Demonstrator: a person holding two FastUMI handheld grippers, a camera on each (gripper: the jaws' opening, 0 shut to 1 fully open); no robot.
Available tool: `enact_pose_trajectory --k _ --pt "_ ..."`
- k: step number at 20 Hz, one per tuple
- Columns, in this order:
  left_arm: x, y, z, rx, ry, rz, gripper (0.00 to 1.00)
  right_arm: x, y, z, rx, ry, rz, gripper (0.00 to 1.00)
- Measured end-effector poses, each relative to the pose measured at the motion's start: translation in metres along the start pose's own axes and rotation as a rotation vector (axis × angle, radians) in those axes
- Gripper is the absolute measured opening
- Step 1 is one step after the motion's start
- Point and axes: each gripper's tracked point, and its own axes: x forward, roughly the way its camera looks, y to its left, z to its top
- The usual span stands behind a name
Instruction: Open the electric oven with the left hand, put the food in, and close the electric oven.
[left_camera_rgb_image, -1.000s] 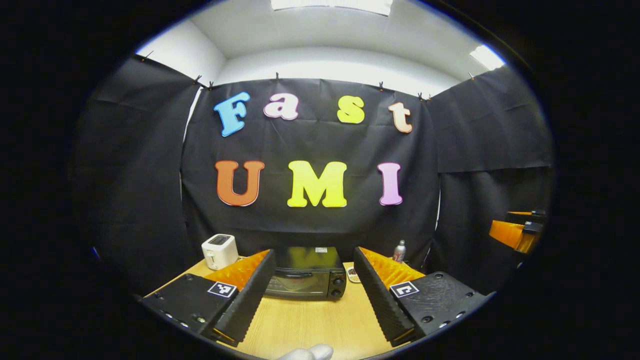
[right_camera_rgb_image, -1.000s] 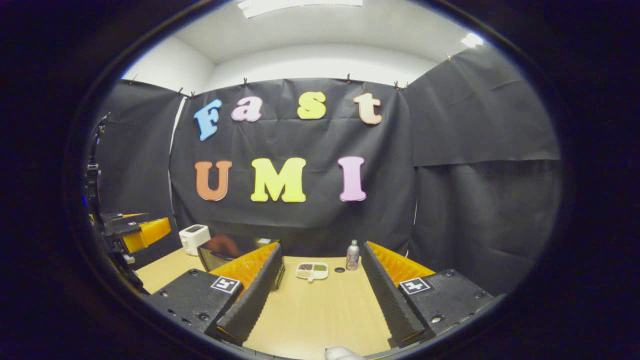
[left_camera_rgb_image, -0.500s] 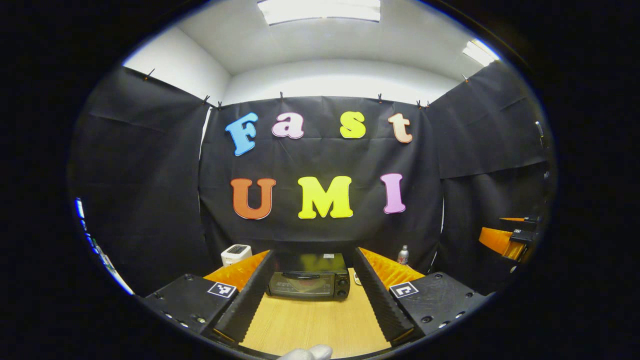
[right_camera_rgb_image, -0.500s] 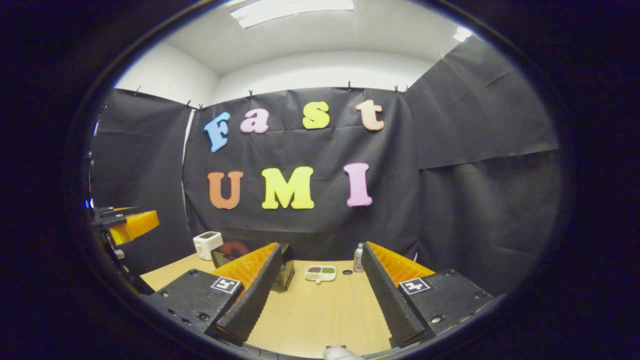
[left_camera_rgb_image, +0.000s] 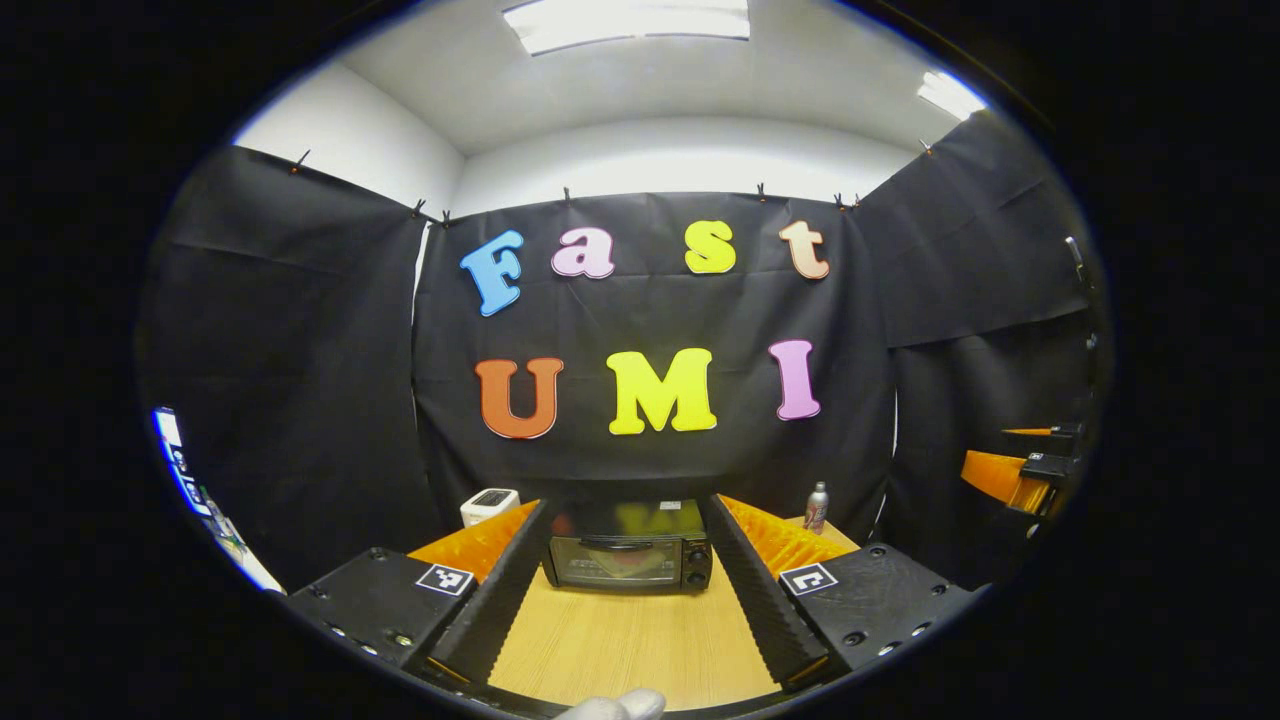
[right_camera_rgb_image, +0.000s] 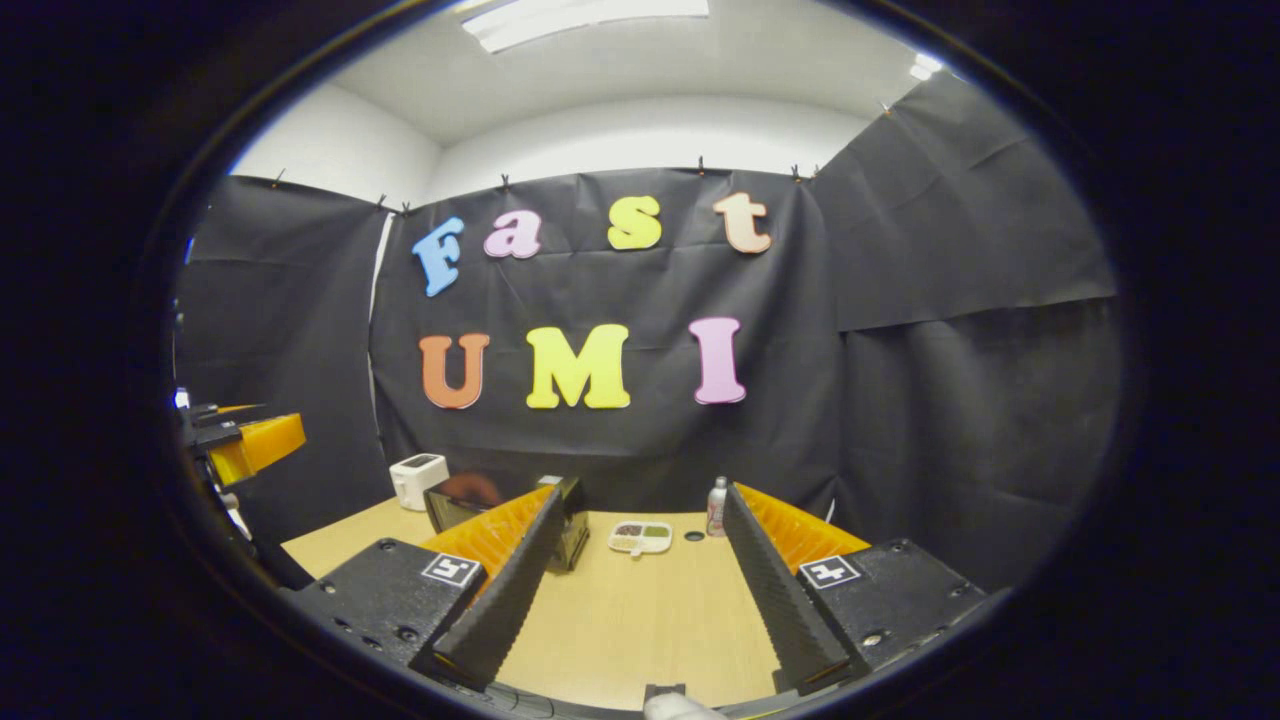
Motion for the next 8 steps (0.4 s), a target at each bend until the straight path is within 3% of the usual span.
enact_pose_trajectory --k 8 --pt "0.010 0.005 -0.004 -0.005 0.007 0.005 0.96 0.008 0.006 0.000 -0.008 0.012 0.011 1.00"
